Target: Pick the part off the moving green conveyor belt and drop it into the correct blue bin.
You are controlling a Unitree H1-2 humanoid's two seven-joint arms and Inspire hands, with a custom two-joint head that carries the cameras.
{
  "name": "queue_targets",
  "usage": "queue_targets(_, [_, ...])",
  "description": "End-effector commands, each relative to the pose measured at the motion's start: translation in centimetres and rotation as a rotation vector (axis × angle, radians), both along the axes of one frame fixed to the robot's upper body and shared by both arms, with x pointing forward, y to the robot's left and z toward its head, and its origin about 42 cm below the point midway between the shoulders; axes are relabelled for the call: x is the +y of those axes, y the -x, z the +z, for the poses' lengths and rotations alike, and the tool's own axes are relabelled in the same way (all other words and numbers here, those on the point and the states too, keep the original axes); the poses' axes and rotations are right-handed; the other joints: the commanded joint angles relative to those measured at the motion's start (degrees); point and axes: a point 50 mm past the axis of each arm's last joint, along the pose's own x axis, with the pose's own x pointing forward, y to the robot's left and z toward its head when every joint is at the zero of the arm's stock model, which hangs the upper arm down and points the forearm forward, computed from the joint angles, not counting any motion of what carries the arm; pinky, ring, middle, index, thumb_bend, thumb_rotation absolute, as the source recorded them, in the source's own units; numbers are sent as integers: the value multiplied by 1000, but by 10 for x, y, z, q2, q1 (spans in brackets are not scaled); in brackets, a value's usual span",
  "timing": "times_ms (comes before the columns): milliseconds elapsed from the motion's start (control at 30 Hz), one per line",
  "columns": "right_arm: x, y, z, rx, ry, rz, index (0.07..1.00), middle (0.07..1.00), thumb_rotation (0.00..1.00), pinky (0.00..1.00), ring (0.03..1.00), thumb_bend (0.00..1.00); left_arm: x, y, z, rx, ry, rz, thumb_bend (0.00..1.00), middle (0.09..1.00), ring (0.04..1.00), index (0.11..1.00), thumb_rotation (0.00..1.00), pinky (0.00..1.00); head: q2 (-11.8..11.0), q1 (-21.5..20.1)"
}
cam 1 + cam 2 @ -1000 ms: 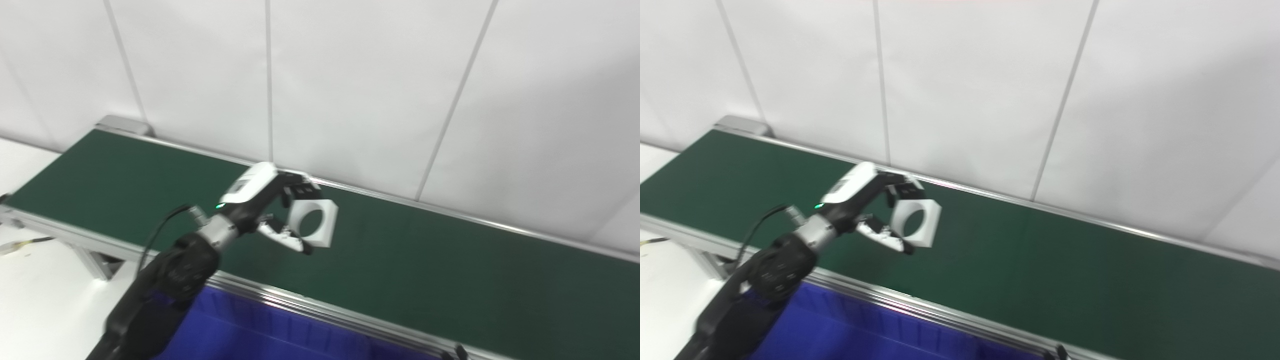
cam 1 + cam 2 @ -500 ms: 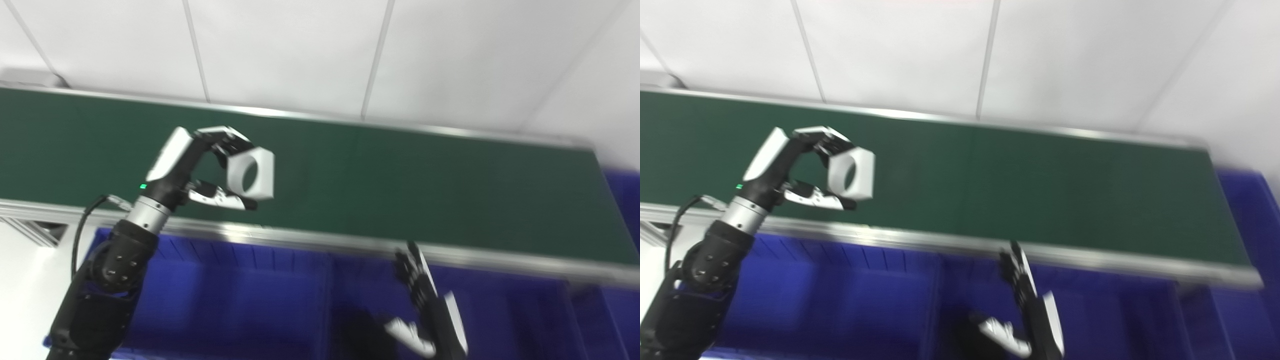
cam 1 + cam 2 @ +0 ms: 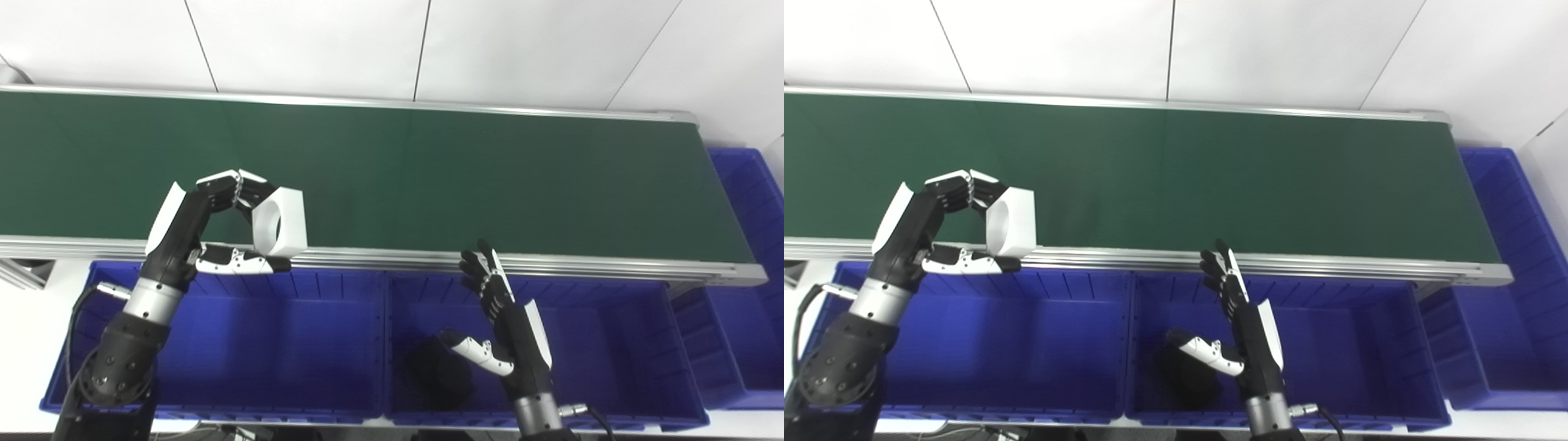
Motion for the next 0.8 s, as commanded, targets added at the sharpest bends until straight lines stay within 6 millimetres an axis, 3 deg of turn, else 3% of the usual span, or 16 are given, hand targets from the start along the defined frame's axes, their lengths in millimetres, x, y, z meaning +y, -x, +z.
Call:
queue_targets(0, [1,-2,10,-32,-7,-7,997,915,566,861,903,867,0,7,9,-46,5,-18,499,492,436,515,0,439,-1,0])
queue_targets(267, [1,0,13,-39,-1,-7,994,913,560,851,897,865,2,30,-4,-5,-61,-26,498,489,436,522,0,451,3,3])
queue_targets(367, [0,1,15,-32,-24,-7,993,917,545,852,906,859,0,37,-9,23,-188,-70,498,494,428,521,0,434,3,6])
queue_targets(500, [0,2,15,-30,-30,-7,989,915,536,847,909,855,-4,39,-11,71,-275,-99,499,500,435,513,0,444,2,7])
queue_targets(600, [-2,4,15,-31,-17,-7,989,919,534,838,905,849,-10,41,-14,125,-368,-138,496,476,423,532,0,347,-2,13])
queue_targets(767, [-2,5,14,-38,-38,-1,992,920,520,841,903,832,-21,40,-16,179,-465,-180,489,480,374,568,0,347,-5,17])
